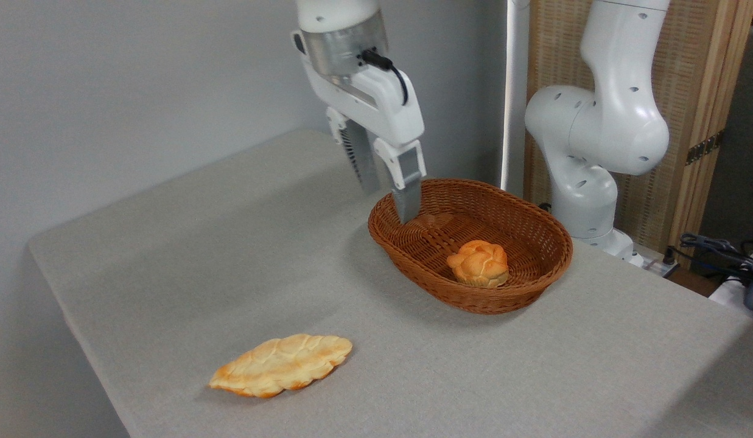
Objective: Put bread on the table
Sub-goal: 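Move the open gripper over the wicker basket and lower toward the bun, then close the gripper on the round bun inside the basket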
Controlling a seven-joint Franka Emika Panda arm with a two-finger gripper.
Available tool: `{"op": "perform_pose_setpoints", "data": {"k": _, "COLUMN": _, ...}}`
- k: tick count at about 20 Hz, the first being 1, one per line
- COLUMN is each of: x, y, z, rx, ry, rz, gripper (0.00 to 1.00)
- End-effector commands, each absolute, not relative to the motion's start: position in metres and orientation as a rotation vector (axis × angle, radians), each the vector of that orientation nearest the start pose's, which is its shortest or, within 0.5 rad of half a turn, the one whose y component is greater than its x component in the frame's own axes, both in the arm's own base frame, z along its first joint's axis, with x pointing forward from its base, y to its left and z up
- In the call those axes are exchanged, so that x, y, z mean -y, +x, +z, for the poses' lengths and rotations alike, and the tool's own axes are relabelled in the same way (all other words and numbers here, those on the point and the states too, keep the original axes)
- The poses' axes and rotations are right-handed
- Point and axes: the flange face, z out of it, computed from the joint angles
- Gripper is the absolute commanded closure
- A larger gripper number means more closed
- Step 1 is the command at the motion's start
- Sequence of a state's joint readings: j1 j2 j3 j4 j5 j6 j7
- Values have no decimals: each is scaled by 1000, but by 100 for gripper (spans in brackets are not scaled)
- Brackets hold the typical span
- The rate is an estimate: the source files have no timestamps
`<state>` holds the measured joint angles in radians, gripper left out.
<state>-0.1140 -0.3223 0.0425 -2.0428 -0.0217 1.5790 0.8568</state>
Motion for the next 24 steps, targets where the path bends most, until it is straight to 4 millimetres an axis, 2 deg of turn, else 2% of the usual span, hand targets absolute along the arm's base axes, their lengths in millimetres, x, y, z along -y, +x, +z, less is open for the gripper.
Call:
{"op": "perform_pose_setpoints", "data": {"k": 1, "x": 25, "y": 403, "z": 540, "rx": -1575, "ry": -2805, "rz": 236, "gripper": 0}}
{"op": "perform_pose_setpoints", "data": {"k": 6, "x": 10, "y": 377, "z": 501, "rx": -1656, "ry": -2647, "rz": 421, "gripper": 0}}
{"op": "perform_pose_setpoints", "data": {"k": 8, "x": 9, "y": 370, "z": 479, "rx": -1668, "ry": -2643, "rz": 490, "gripper": 0}}
{"op": "perform_pose_setpoints", "data": {"k": 11, "x": 10, "y": 366, "z": 457, "rx": -1678, "ry": -2644, "rz": 526, "gripper": 0}}
{"op": "perform_pose_setpoints", "data": {"k": 21, "x": 9, "y": 362, "z": 434, "rx": -1680, "ry": -2616, "rz": 532, "gripper": 0}}
{"op": "perform_pose_setpoints", "data": {"k": 24, "x": 10, "y": 361, "z": 428, "rx": -1681, "ry": -2614, "rz": 527, "gripper": 5}}
